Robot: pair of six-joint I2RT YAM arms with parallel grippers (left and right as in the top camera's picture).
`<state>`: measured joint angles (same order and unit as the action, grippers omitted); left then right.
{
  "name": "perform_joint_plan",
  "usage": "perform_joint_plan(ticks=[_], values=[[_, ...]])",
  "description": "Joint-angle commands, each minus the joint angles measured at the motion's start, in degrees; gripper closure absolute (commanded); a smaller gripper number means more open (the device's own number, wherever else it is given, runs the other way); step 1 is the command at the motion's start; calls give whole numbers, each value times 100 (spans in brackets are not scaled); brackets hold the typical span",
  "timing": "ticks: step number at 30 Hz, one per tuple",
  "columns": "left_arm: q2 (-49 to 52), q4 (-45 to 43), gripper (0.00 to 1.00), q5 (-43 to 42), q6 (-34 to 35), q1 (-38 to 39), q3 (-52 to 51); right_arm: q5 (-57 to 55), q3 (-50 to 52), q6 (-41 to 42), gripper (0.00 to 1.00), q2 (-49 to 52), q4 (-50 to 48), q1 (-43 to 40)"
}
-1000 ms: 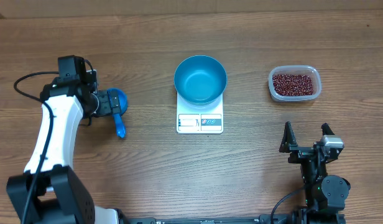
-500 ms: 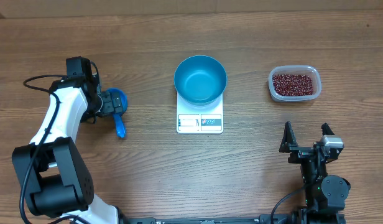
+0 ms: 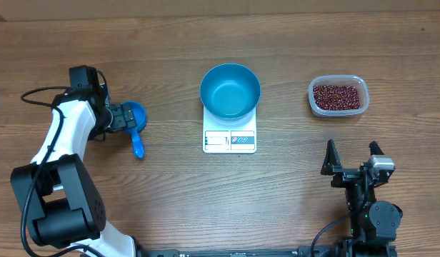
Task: Scoop item into bowl and weigh 150g on scale
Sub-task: 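Lower the left gripper and grasp the blue cup's rim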
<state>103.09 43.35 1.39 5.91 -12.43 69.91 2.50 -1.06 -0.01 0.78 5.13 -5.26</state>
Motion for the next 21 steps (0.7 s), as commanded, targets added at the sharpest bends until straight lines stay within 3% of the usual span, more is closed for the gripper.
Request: perform_joint_plan(ticks=[1,21], values=[[68,-44,1,59,50,-37,140,-66,59,-26,0,-61,-31,-31],[74,-315,1,57,52,-42,96,-66,59,-26,0,-61,-31,-31]])
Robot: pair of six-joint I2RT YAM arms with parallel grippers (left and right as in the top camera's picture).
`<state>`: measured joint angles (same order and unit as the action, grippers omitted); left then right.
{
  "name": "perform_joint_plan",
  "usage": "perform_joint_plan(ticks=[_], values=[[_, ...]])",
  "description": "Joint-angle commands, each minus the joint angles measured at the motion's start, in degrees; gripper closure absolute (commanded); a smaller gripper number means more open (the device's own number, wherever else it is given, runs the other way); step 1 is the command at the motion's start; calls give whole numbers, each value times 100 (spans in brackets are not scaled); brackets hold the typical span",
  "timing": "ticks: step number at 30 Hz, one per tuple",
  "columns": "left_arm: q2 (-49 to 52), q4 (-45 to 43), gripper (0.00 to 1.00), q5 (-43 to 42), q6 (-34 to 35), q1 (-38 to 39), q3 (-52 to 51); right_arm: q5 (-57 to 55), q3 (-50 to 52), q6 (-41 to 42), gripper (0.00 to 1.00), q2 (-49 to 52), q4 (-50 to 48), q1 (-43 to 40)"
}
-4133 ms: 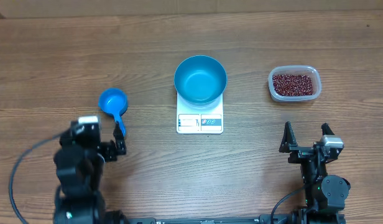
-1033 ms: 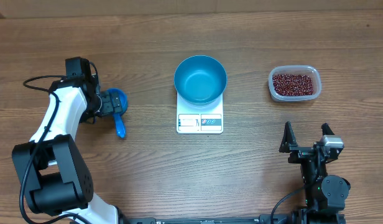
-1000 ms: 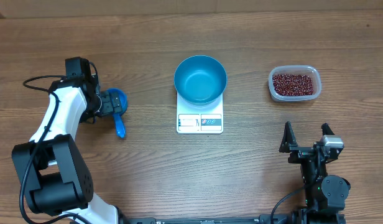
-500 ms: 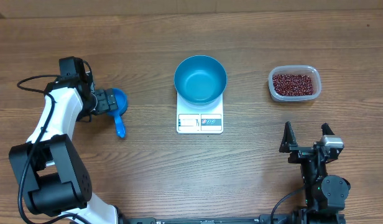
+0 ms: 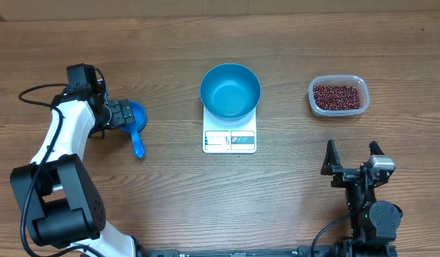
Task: Scoop item into bowl and weigh 150g on scale
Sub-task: 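Lower the left gripper and grasp the blue cup's rim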
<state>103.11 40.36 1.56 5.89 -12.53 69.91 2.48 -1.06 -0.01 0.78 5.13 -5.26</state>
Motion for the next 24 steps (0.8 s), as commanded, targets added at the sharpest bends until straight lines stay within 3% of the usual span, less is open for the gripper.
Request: perform_joint_plan(ticks=[1,19,21,24], values=[[79,-63,0,39,55,-31,72,-63,59,-26,0,-61,-31,-28],[601,-352,0,37,55,-76,66,-63,59,-26,0,-61,-31,-28],[601,-415,5,28,57,-109,66,-66,59,-26,0,-61,-31,-31],[610,-446,20,-59,55,-157,66,-63,59,-26,0,-61,-31,-31]])
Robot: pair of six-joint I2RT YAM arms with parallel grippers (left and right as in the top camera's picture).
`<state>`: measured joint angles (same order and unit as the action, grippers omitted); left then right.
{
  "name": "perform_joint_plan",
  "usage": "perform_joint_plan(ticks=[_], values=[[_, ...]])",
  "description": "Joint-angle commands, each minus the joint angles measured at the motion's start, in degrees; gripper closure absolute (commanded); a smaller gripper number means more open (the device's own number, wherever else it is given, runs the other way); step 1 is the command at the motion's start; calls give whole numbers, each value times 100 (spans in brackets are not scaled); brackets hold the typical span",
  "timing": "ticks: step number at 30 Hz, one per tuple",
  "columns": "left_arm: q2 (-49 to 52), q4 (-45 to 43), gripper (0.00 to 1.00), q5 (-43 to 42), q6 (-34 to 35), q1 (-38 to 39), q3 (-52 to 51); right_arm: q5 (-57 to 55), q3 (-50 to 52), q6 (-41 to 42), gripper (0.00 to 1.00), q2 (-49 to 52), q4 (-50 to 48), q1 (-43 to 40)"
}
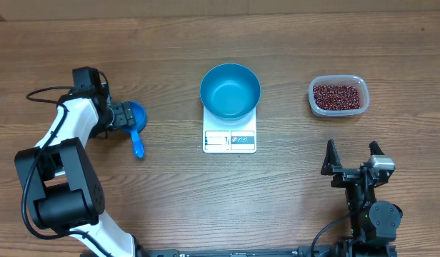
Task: Scoop item into bowl and weigh 150g on scale
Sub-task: 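Lower the left gripper and grasp the blue cup's rim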
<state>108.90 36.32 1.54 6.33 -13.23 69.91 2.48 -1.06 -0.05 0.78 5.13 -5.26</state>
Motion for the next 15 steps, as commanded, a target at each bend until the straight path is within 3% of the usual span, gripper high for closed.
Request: perform_joint_plan(ticks=[1,4,7,10,15], values=[[42,-46,27,-92,13,-98,66,-63,59,-22,0,-61,-31,-28],[52,-35,44,-144,11,-109,63,-66,59,-22,0,-61,-31,-31],[52,-28,49,-164,11,-109,63,-63,59,-22,0,-61,-31,-28],[52,-20,64,-295,9,-109,63,-63,59,-22,0,-61,-31,-28],[55,-20,74,-463,11,-101,63,-63,59,-22,0,-61,-31,-28]])
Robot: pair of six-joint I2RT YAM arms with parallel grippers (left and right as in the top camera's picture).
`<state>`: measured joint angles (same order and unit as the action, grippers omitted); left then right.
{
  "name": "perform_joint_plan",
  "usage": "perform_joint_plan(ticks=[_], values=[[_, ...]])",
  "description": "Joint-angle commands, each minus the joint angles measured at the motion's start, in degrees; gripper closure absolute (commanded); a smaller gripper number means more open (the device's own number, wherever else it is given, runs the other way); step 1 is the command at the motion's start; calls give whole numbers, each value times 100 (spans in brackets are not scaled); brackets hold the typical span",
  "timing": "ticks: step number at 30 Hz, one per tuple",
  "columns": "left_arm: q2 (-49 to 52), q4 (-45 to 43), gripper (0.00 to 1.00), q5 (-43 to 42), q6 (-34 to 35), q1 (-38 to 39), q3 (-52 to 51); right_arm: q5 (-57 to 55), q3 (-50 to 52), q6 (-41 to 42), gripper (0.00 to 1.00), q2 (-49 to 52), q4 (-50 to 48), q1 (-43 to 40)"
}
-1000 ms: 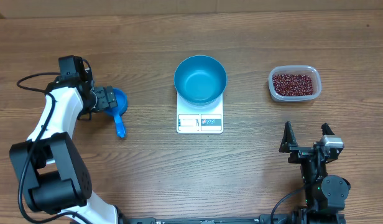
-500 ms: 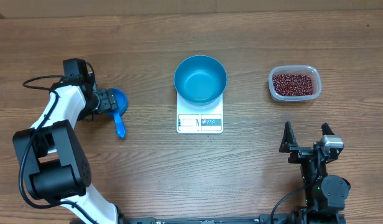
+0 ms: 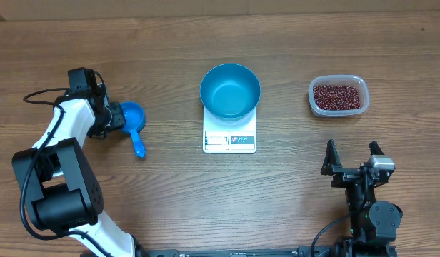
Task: Scoop item into bowl and weigh 150g on scale
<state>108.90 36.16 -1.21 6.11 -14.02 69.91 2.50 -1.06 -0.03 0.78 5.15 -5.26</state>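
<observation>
A blue scoop [image 3: 134, 118] lies on the table at the left, its handle pointing toward the front. My left gripper [image 3: 114, 118] sits just left of the scoop's cup; its fingers look spread and nothing is between them. An empty blue bowl [image 3: 230, 91] stands on the white scale [image 3: 229, 140] at the centre. At the right, a clear tub of red beans [image 3: 338, 96]. My right gripper [image 3: 352, 158] is open near the front right, far from everything.
A black cable [image 3: 41, 94] loops on the wood beside the left arm. The left arm's base [image 3: 59, 207] fills the front left corner.
My left gripper has drawn back a little to the left, so more of the scoop's cup shows. The scoop, bowl, scale, tub and right arm are where they were.
At all three earlier moments my left gripper hung over the left rim of the scoop's cup, shifting only slightly. The scoop never moved. Now the gripper is beside the cup rather than over it. The right arm stayed still throughout.
</observation>
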Motion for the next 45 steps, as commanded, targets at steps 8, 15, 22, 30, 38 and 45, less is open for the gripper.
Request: perform_joint_plan(ticks=[8,15,22,30,38,45], values=[[55,2,96,-186,33,-22,63,-66,59,-24,0,-61,-33,-31],[50,44,96,-413,35,-22,66,-66,59,-24,0,-61,-33,-28],[42,518,96,-485,146,-15,361,-66,59,-24,0,-61,-33,-28],[0,1738,96,-501,238,151,1567,-66,59,-24,0,-61,-33,-28],[0,2568,96,-1091,1119,468,3075,-66,59,-24,0,-61,-33,-31],[-2,3180,96,-1521,3261,892,3620,-66,59,-24,0,-61,-33,-28]])
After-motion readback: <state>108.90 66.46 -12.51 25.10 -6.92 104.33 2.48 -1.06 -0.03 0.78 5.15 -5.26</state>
